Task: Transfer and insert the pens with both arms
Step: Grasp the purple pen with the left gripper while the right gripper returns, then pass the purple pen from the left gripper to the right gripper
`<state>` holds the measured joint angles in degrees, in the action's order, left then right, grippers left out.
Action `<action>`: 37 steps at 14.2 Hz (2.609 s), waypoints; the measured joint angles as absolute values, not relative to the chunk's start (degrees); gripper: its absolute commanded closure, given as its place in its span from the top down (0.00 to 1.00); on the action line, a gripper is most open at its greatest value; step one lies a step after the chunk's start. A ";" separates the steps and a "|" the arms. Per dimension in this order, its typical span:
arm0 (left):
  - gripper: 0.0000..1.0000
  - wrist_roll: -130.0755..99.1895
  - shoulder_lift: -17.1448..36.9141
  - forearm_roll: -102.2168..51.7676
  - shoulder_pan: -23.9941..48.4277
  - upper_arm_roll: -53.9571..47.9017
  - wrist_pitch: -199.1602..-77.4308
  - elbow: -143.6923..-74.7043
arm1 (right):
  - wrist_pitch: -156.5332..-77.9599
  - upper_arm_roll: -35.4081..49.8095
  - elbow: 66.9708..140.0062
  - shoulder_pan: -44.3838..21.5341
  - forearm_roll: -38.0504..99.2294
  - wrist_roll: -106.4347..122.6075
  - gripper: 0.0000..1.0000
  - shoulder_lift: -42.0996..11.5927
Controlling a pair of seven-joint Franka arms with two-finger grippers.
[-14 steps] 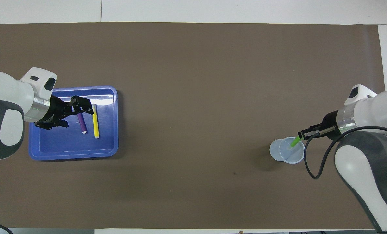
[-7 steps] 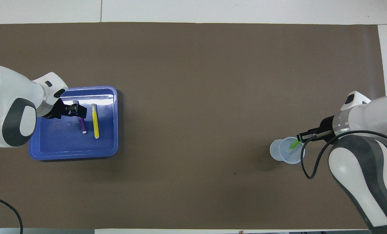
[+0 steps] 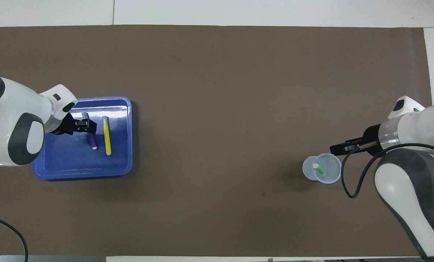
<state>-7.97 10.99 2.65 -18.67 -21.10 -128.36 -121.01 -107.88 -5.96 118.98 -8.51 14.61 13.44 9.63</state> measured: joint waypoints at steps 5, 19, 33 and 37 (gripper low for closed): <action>0.61 -11.37 12.68 2.65 -18.68 -21.12 -131.45 -121.24 | -107.37 -5.54 114.33 -10.02 30.59 1.03 1.00 7.52; 0.00 -11.60 12.80 2.65 -18.67 -21.29 -131.94 -122.57 | -126.67 -5.33 114.27 -23.09 50.78 -25.59 1.00 6.12; 0.00 -34.05 11.05 -15.34 -18.40 -23.80 -102.36 -103.16 | -138.84 -5.46 118.05 -30.76 57.46 -26.48 1.00 6.02; 0.00 -56.23 9.67 -25.54 -18.26 -28.61 -101.34 -102.20 | -138.84 -5.46 118.34 -30.76 57.46 -24.02 0.95 5.98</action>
<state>-56.23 9.67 -25.54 -18.26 -28.61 -101.34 -102.20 -138.84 -5.46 118.34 -30.76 57.46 -24.02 5.98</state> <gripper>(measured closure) 0.833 0.035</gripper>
